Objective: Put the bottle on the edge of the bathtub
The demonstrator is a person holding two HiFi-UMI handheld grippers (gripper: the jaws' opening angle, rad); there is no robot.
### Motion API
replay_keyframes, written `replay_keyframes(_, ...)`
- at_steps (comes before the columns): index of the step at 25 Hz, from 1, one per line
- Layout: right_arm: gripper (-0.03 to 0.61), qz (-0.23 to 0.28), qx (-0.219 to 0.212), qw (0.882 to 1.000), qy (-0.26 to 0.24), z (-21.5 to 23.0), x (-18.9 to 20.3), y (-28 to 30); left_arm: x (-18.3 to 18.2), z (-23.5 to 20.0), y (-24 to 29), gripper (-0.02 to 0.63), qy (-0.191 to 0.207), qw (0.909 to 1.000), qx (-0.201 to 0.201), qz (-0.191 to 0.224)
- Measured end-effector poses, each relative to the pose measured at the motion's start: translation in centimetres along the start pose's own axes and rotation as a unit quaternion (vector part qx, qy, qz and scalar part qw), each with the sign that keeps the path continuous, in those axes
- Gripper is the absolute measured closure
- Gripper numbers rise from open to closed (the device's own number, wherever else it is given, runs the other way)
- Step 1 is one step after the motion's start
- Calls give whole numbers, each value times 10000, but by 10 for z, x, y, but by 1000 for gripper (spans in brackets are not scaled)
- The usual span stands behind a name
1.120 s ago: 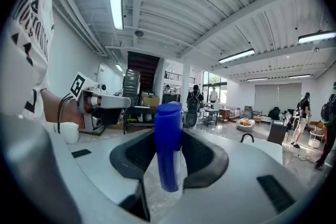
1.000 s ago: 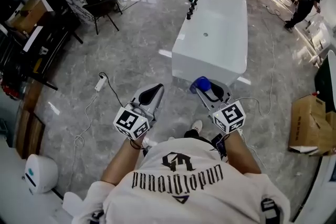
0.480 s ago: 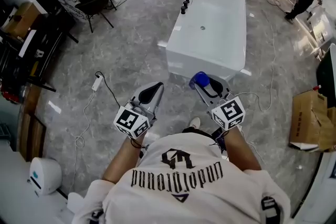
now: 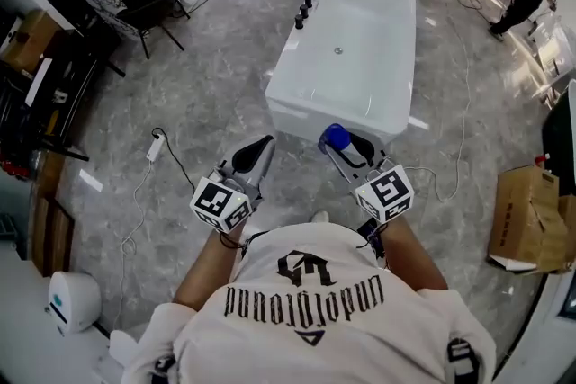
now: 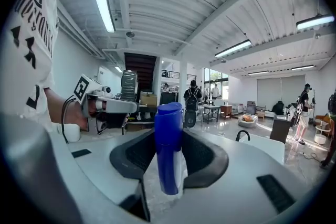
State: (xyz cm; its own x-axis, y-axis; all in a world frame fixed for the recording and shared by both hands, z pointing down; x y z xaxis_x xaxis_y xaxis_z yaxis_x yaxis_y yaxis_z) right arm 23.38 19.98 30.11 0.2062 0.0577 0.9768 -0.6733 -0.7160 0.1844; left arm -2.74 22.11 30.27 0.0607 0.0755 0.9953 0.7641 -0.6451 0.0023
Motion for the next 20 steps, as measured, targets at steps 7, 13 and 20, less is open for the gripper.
replay_keyframes(7, 423, -32, -145, 9999, -10, 47, 1, 5, 4, -2, 45, 598, -100, 9999, -129, -49)
replay_keyframes(13, 423, -23, -34, 9999, 98, 67, -1, 16, 1, -21, 65, 598, -73, 9999, -71, -52)
replay_keyframes(20, 423, -37, 100, 9999, 26, 76, -11, 38, -7, -49, 79, 598, 23, 9998, 172, -106)
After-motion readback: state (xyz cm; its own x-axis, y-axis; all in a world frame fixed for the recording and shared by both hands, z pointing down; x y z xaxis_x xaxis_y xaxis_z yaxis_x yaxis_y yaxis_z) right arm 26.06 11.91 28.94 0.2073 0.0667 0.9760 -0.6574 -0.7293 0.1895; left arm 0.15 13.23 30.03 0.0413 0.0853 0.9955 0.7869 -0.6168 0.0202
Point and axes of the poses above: the fingertips, and each gripper's own axes: y forward along the fingers, z to its right, x out of its underside, the point moved 10 cm from there along -y, backward along the fingers, and after that the axes turned 7 degrees about x, right-handed, at the moved point
